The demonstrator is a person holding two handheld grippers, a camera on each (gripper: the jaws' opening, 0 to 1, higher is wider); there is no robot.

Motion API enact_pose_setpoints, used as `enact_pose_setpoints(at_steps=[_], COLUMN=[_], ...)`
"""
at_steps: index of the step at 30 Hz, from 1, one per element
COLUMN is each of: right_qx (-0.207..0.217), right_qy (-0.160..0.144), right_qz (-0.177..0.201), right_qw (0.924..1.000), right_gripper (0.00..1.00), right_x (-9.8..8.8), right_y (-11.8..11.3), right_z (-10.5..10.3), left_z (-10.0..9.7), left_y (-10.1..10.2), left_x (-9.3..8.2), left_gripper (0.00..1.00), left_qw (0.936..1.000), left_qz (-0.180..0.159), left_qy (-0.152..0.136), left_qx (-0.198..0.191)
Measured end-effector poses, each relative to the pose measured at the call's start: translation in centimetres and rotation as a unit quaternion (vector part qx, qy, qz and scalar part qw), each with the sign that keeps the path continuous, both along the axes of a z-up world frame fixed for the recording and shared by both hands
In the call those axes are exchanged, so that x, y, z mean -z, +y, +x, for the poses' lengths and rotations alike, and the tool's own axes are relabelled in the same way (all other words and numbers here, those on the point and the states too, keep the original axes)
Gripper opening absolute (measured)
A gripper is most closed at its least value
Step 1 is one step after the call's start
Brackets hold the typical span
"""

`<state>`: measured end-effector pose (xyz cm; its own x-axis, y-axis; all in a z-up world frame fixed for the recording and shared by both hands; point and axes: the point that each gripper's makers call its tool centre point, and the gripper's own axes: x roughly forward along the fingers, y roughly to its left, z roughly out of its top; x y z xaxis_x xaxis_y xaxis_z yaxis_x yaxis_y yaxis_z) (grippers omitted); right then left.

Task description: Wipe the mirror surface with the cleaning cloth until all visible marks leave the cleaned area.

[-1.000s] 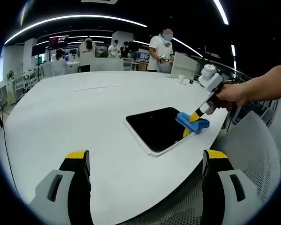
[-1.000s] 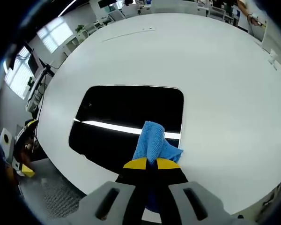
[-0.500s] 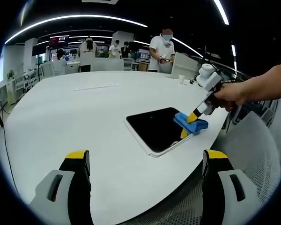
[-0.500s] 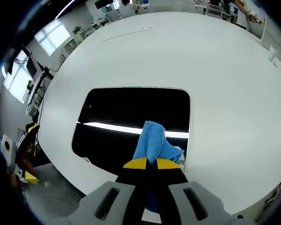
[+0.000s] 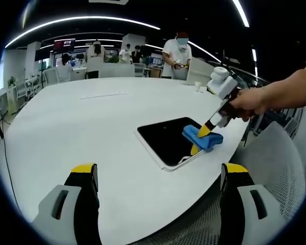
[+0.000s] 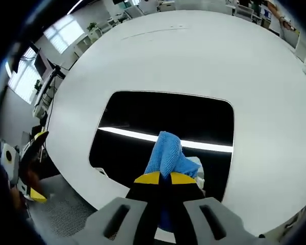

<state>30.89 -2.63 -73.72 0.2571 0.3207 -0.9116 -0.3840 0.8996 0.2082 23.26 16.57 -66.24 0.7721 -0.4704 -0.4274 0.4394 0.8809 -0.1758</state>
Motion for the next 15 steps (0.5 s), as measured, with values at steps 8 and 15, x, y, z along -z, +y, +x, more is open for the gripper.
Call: enact_pose_setpoints(at_steps=[8, 15], right_qx=[-0.012, -0.017], right_qy=[-0.003, -0.002], right_qz=[0.002, 0.010], right_qw=[0.9999, 0.9998], right_gripper=[0.00, 0.00], right_x=[0.0, 0.0], right_y=[1.7, 2.9], right_z=[-0.3, -0.3], left_z=[0.0, 0.0], left_y=[-0.1, -0.1], left_x=[0.0, 0.1], left_gripper=[0.99, 0.99], left_qw=[1.0000, 1.0000], left_qz=[0.000, 0.002], left_qy=[0.002, 0.001], left_qx=[0.001, 0.003])
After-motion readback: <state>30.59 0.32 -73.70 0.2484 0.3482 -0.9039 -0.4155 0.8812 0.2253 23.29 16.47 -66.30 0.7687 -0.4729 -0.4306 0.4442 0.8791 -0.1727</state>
